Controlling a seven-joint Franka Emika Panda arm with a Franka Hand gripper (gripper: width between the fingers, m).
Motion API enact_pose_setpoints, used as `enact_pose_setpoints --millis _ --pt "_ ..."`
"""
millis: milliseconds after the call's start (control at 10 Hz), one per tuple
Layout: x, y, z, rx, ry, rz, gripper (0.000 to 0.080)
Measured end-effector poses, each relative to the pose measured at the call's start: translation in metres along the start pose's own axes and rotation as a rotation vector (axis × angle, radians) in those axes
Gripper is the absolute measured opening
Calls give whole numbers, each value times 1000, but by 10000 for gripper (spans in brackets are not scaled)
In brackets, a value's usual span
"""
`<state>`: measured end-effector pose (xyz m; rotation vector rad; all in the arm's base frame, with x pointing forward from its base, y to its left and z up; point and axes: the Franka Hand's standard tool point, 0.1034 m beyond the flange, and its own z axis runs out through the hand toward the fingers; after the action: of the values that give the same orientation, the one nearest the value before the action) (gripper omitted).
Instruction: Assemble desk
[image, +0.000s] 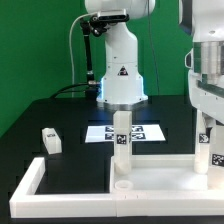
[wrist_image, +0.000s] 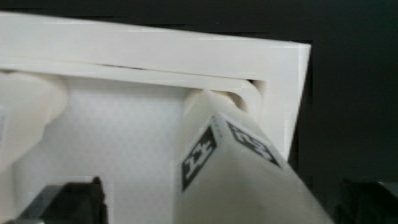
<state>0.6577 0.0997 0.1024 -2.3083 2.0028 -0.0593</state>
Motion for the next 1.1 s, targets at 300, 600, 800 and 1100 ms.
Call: enact_pose_setpoints --millis 300,600,800,1100 --pt "1 -3 2 -15 42 -447 649" --pt "-8 -2 5 -28 61 -539 637" --pt "-8 -2 5 -27 62 -512 469" --pt "-8 -1 5 -26 61 -341 290"
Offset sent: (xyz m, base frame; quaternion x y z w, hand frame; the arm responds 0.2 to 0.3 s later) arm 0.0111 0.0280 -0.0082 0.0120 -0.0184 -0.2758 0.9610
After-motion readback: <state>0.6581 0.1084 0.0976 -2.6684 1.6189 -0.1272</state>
